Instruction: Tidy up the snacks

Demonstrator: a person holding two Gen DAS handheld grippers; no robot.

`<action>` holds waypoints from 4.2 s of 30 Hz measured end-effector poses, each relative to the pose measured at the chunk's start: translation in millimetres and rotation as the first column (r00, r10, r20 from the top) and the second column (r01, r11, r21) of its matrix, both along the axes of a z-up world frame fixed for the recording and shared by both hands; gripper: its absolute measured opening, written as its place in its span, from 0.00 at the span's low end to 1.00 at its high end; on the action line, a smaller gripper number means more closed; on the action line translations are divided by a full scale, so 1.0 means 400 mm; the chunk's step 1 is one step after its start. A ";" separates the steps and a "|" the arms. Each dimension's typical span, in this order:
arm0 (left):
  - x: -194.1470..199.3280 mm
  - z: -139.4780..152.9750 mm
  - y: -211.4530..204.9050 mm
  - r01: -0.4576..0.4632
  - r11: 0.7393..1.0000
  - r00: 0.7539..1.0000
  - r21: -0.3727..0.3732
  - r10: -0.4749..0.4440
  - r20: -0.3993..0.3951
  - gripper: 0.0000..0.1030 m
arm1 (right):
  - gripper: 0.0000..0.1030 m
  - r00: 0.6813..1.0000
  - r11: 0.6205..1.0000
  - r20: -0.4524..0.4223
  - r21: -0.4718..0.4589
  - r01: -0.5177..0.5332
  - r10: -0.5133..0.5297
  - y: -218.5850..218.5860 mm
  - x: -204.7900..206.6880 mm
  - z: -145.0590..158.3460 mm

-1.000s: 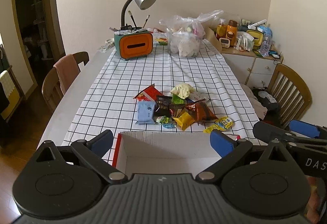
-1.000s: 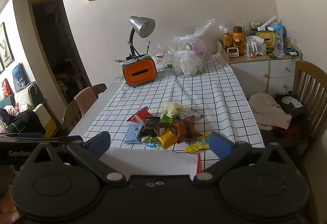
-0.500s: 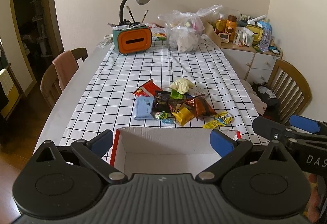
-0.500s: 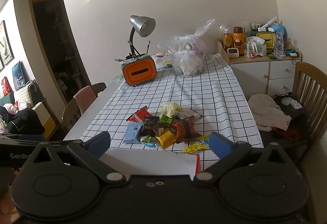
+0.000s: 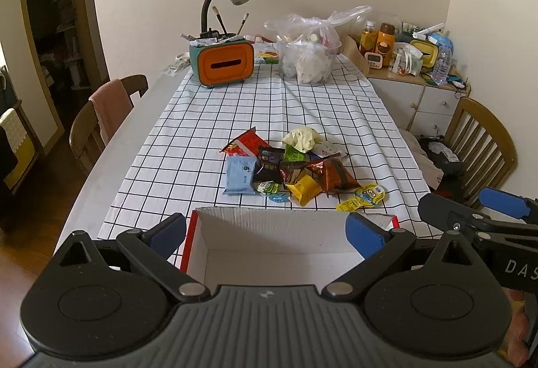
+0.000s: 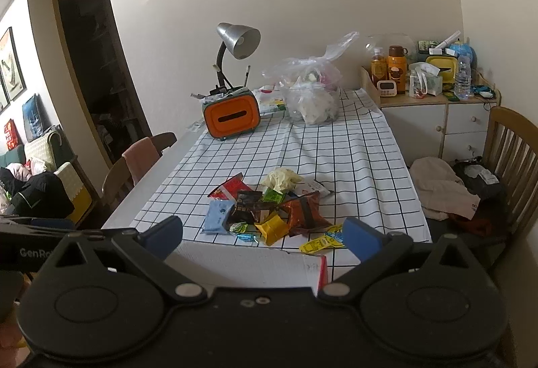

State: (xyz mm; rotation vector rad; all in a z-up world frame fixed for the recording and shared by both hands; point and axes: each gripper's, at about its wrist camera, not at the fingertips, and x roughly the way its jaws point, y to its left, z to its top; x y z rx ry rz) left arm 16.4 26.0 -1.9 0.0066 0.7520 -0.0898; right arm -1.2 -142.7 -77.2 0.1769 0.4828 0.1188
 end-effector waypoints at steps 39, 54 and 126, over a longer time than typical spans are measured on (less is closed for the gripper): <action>-0.030 -0.046 -0.060 -0.083 0.996 0.990 0.023 0.085 -0.109 0.99 | 0.99 0.995 0.997 -0.060 0.024 -0.079 0.080 -0.059 0.006 -0.045; 0.245 -0.064 0.041 -0.026 0.998 0.985 0.050 0.035 -0.170 0.99 | 0.94 0.977 0.999 -0.208 0.017 0.051 -0.047 -0.107 0.216 -0.036; 0.834 -0.401 0.150 -0.072 0.996 0.836 -0.058 0.028 -0.548 0.46 | 0.38 0.819 0.998 -0.570 0.039 -0.059 0.071 -0.072 0.740 -0.301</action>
